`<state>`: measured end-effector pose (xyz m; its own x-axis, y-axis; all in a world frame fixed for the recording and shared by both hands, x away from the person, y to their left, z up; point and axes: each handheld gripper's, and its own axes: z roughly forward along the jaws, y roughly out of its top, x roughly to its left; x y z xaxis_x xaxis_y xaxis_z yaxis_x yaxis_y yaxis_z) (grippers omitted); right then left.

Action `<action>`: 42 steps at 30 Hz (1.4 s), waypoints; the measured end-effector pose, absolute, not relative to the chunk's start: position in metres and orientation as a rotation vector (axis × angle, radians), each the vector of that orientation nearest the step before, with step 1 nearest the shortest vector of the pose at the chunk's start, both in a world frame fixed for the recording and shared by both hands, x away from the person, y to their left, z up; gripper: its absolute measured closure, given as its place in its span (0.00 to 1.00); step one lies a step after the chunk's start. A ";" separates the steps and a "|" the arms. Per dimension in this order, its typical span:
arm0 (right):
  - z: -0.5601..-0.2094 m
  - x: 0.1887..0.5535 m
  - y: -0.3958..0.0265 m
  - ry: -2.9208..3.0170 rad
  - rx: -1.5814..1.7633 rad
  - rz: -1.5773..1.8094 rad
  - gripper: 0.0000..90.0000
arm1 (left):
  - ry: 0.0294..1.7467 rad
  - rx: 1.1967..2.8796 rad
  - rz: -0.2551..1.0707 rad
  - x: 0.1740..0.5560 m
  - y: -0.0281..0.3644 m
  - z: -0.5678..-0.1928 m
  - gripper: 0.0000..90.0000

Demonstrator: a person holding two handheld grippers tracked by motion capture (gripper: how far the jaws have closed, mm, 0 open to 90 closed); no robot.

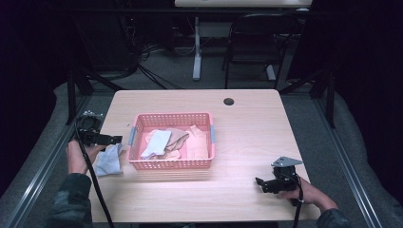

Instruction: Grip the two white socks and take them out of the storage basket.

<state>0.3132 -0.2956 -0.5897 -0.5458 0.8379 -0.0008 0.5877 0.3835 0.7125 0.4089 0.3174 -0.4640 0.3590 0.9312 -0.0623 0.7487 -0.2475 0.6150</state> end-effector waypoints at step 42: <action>-0.590 0.313 -0.296 2.289 1.242 0.959 0.00 | 1.245 2.197 0.427 0.417 0.218 -0.454 0.00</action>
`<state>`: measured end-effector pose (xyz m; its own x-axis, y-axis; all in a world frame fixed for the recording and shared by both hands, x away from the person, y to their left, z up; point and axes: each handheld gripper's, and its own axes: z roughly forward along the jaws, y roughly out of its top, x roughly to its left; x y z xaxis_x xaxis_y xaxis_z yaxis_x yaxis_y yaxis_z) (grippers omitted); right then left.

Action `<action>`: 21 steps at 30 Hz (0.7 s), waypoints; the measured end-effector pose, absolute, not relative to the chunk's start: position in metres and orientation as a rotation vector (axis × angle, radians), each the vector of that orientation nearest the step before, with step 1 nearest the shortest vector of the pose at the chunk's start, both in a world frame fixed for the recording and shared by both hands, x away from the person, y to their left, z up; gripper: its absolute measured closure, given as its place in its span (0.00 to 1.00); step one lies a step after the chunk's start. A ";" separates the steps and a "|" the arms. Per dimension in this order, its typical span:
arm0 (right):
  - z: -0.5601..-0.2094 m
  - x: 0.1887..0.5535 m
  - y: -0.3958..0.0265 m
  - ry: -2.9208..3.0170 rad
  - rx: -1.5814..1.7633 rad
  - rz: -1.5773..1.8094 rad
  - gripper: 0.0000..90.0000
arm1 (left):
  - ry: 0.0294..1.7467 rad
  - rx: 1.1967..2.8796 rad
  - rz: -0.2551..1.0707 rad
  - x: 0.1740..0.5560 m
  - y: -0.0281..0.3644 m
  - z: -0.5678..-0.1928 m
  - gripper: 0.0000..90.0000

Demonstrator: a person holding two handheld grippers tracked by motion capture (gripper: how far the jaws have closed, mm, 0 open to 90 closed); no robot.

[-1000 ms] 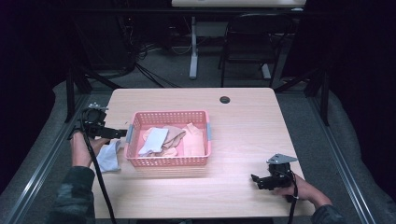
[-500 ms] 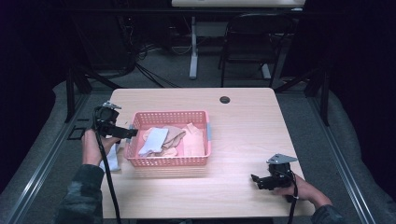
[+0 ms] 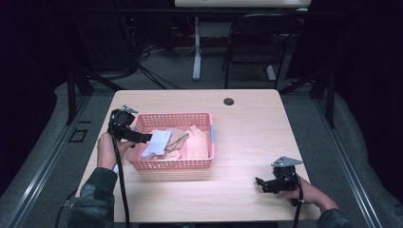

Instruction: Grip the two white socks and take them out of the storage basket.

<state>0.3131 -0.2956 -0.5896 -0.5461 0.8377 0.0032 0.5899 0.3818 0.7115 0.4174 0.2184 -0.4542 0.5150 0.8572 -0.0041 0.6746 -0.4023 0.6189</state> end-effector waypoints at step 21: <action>-0.590 0.313 -0.296 2.287 1.239 0.961 0.00 | 1.208 2.354 0.279 0.428 0.169 -0.496 0.16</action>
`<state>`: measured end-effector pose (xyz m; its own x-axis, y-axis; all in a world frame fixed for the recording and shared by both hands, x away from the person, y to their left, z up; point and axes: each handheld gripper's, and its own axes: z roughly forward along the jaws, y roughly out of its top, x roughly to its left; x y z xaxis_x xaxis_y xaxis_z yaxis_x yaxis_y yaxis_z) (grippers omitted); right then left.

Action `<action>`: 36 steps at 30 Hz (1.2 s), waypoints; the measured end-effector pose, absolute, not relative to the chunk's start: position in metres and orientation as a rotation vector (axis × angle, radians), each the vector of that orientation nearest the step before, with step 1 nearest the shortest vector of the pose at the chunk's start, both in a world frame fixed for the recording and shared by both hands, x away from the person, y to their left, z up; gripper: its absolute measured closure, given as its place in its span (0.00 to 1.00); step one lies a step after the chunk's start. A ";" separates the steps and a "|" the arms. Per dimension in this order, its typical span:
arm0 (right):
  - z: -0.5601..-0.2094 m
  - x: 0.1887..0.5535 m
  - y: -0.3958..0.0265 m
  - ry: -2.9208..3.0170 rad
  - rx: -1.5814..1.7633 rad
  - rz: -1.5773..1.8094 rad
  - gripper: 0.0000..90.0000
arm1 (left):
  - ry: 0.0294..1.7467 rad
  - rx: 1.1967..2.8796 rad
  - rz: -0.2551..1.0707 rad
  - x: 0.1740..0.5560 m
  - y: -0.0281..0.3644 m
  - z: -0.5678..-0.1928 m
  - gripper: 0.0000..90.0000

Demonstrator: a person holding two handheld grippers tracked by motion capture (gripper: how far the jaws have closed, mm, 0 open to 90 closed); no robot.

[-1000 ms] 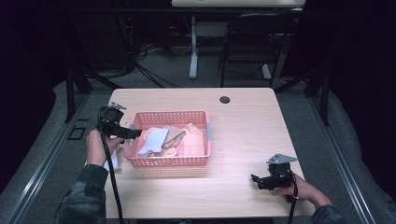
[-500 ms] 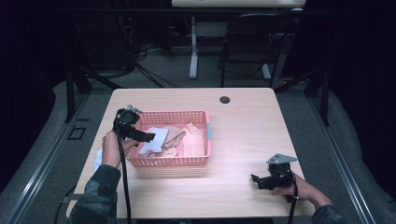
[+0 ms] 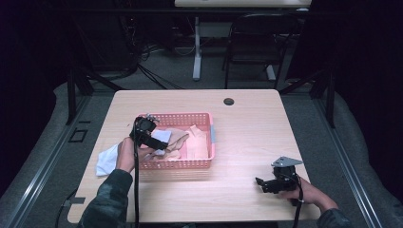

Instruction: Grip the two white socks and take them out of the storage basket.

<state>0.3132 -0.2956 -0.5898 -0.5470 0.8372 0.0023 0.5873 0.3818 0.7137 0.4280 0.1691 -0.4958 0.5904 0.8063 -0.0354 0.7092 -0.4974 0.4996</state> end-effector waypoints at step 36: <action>-0.589 0.313 -0.296 2.293 1.239 0.950 0.00 | 1.346 2.459 0.302 0.434 0.169 -0.518 0.96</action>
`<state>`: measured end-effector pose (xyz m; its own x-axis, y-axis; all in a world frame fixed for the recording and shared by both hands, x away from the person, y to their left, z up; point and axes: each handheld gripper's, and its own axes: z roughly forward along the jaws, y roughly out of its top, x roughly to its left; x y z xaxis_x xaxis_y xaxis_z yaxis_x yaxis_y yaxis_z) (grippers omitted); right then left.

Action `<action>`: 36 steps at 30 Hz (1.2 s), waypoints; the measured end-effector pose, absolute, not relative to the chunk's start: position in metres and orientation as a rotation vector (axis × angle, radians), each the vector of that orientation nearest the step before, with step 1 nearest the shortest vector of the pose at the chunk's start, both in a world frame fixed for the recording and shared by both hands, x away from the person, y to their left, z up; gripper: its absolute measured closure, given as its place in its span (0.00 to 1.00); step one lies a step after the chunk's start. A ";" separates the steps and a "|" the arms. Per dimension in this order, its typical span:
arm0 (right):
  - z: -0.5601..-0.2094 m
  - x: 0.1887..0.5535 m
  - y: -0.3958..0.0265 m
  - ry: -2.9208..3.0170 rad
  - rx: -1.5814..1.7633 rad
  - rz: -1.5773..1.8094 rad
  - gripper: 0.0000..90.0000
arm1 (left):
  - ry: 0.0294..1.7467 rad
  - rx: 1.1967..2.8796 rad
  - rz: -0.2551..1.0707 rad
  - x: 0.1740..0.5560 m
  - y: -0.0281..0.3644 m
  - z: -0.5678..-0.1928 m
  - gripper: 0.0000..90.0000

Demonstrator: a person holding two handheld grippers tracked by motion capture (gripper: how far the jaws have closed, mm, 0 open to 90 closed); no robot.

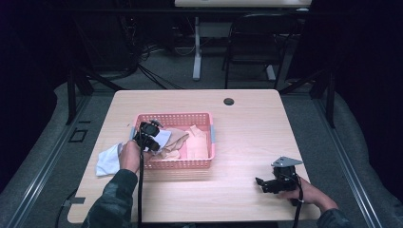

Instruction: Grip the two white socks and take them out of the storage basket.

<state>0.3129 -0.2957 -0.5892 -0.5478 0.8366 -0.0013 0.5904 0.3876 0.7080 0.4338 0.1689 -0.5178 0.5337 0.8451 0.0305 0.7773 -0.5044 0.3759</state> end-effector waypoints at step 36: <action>-0.589 0.313 -0.295 2.290 1.240 0.957 0.00 | 1.215 2.361 0.414 0.423 0.188 -0.444 1.00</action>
